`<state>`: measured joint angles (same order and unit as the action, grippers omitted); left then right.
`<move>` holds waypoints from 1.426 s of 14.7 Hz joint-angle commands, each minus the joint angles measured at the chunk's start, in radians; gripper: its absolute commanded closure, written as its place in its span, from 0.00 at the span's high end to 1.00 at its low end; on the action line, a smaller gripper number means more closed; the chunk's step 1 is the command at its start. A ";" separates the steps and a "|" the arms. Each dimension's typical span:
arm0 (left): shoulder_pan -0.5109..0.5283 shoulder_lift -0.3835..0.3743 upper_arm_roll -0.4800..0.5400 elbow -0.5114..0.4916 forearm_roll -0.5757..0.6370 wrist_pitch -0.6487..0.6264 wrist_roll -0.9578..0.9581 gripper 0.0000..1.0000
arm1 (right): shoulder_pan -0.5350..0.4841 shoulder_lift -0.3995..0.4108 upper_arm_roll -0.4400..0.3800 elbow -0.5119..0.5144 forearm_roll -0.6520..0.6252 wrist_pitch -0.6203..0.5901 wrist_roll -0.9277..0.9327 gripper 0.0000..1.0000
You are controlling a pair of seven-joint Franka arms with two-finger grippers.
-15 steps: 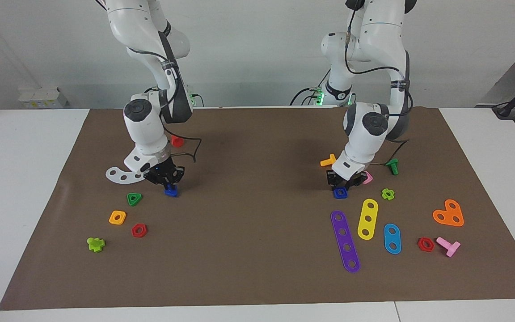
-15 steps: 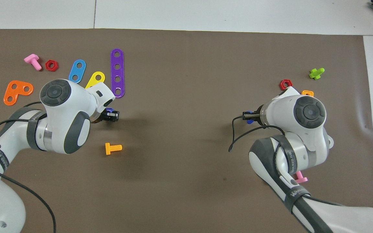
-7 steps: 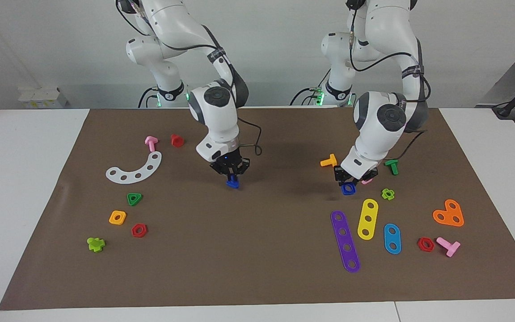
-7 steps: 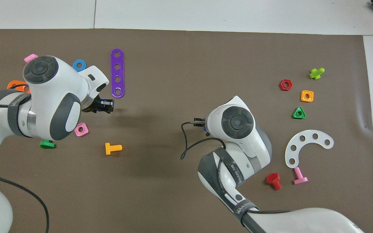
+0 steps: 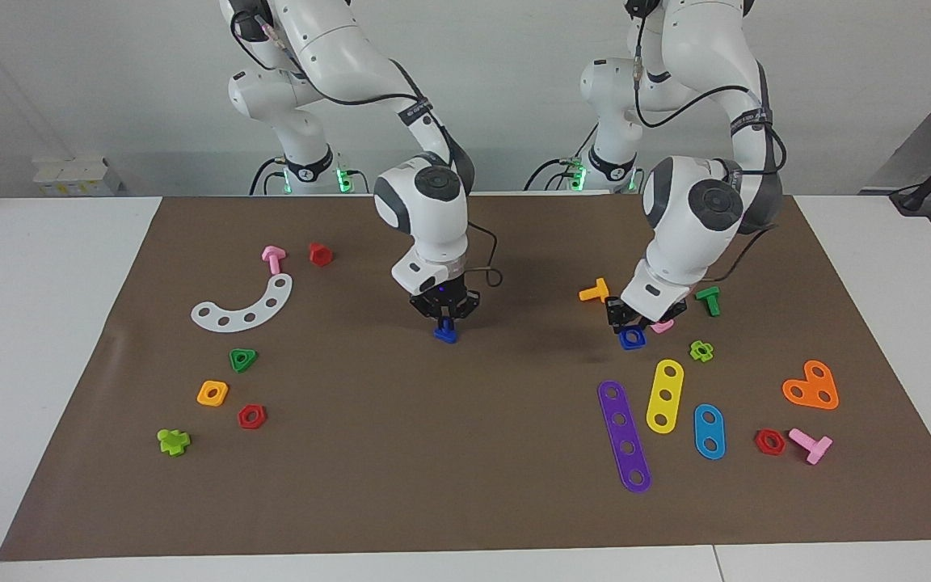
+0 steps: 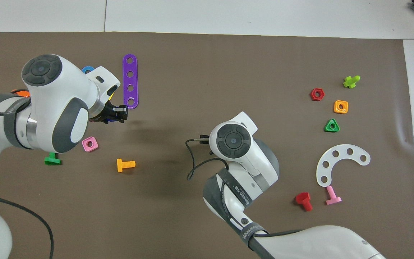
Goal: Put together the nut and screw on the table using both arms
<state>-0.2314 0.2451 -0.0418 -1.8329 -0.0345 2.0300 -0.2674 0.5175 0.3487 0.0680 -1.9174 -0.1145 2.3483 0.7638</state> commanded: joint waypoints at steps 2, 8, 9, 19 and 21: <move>-0.028 -0.003 0.008 0.017 -0.013 -0.013 -0.081 0.00 | -0.039 -0.101 0.003 -0.006 -0.021 -0.105 0.008 1.00; -0.110 -0.004 0.008 0.003 -0.016 0.024 -0.220 0.00 | -0.177 -0.279 0.003 -0.014 -0.001 -0.286 -0.156 1.00; -0.133 -0.004 0.008 -0.002 -0.016 0.042 -0.255 0.00 | -0.210 -0.310 0.003 -0.015 0.007 -0.311 -0.203 1.00; -0.350 0.077 0.008 0.023 -0.169 0.228 -0.504 0.00 | -0.504 -0.389 -0.010 0.125 0.047 -0.489 -0.534 1.00; -0.385 0.098 0.008 0.037 -0.170 0.242 -0.542 0.00 | -0.527 -0.387 -0.010 0.173 0.056 -0.529 -0.564 1.00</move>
<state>-0.5735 0.3052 -0.0508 -1.8301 -0.1835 2.2502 -0.7723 0.0181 -0.0542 0.0462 -1.8119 -0.0881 1.8713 0.2427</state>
